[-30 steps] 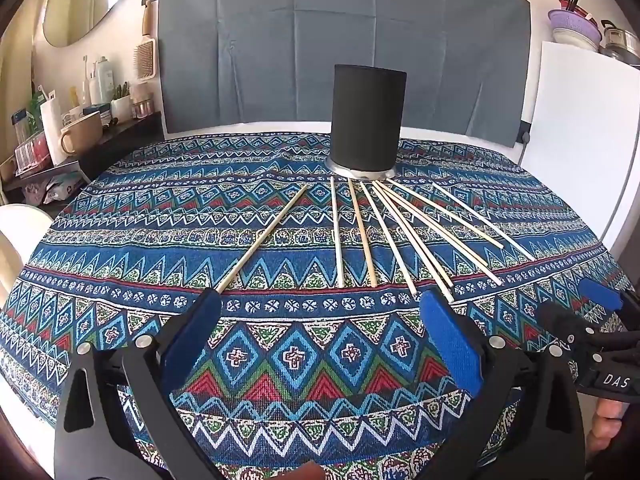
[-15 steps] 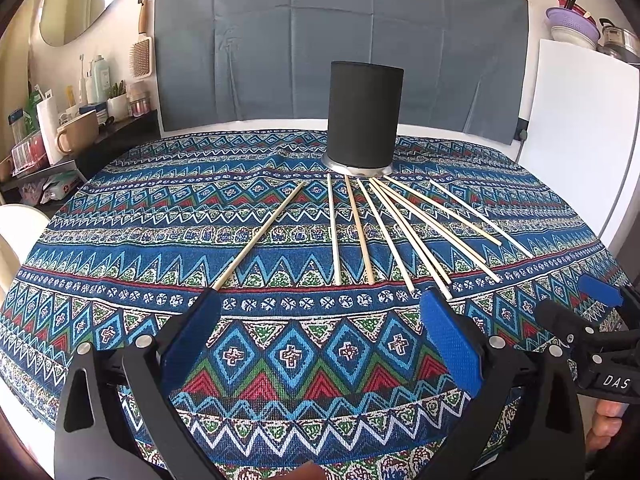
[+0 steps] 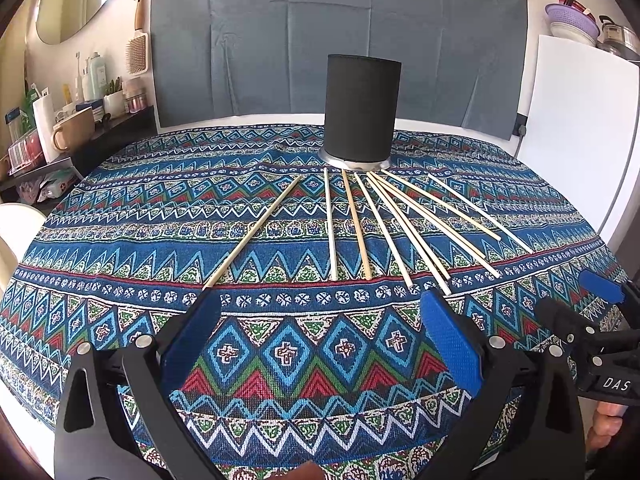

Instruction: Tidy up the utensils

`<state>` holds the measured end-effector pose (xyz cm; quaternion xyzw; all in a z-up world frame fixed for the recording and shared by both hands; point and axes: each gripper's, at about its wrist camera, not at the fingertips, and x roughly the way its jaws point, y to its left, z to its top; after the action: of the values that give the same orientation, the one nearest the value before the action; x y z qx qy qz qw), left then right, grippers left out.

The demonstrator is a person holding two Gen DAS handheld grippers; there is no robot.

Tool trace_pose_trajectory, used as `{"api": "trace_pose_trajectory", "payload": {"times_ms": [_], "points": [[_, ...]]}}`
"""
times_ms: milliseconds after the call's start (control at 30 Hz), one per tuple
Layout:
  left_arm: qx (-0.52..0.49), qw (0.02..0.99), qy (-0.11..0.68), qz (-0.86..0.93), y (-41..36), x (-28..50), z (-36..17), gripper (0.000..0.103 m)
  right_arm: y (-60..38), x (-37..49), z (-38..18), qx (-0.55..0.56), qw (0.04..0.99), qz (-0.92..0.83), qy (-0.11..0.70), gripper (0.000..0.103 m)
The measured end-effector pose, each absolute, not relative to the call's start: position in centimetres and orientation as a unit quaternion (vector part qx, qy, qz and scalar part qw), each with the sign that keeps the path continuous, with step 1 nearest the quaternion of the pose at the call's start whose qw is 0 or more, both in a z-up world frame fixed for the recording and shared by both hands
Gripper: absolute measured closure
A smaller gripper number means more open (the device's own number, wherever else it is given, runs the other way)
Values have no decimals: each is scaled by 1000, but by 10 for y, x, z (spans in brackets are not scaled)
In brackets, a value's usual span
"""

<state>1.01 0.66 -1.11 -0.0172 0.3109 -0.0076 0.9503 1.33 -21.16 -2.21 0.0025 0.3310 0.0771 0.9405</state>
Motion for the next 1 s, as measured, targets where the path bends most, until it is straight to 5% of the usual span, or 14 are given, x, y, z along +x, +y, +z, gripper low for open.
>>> {"api": "trace_pose_trajectory", "payload": {"times_ms": [1000], "points": [[-13,948,317,-7,5,20,-6,6,-214,23,-19,6,939,76,337,8]]}}
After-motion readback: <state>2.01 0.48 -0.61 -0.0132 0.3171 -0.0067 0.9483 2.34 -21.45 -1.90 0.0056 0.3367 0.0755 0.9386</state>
